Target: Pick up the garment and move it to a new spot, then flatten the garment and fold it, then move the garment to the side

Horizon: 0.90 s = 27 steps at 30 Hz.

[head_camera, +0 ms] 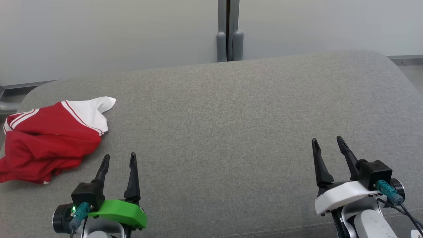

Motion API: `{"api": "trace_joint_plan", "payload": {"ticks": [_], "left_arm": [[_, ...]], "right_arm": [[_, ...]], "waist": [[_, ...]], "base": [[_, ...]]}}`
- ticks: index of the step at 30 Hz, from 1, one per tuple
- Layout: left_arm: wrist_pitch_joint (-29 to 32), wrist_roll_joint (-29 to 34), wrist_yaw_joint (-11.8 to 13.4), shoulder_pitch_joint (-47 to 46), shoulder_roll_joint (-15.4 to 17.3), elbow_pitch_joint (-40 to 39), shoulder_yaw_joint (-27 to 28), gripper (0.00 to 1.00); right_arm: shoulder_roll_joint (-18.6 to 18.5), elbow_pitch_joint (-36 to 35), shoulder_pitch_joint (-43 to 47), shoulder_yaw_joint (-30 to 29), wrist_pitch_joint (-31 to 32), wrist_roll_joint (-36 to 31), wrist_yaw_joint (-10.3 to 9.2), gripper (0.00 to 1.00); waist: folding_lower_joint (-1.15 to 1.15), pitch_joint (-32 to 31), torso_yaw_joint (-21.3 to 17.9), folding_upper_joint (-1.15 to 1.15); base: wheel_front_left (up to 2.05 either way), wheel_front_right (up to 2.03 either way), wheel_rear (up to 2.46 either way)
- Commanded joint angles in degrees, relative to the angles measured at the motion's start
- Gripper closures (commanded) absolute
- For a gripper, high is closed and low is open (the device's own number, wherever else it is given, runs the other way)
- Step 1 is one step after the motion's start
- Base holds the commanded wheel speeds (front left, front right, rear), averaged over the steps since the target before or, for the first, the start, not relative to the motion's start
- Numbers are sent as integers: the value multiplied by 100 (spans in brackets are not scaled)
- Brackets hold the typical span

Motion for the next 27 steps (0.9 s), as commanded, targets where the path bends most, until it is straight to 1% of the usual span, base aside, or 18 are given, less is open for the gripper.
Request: {"api": "trace_joint_plan", "payload": {"ticks": [1,15,27], "left_arm": [[-60,124,37,40,7,4,-9,0],[-220,436,110,118,-20,36,-83,0],[-225,308,146,91,-31,150,-75,0]], "right_arm": [[5,-19,28,4,-62,-127,2,0],[37,-69,116,-23,-164,-505,2,0],[70,-45,137,-107,-167,-313,2,0]], "waist": [[0,1,5,0],[0,-66,15,0],[0,-112,41,0]], "base": [[0,0,0],[0,0,0],[0,0,0]]}}
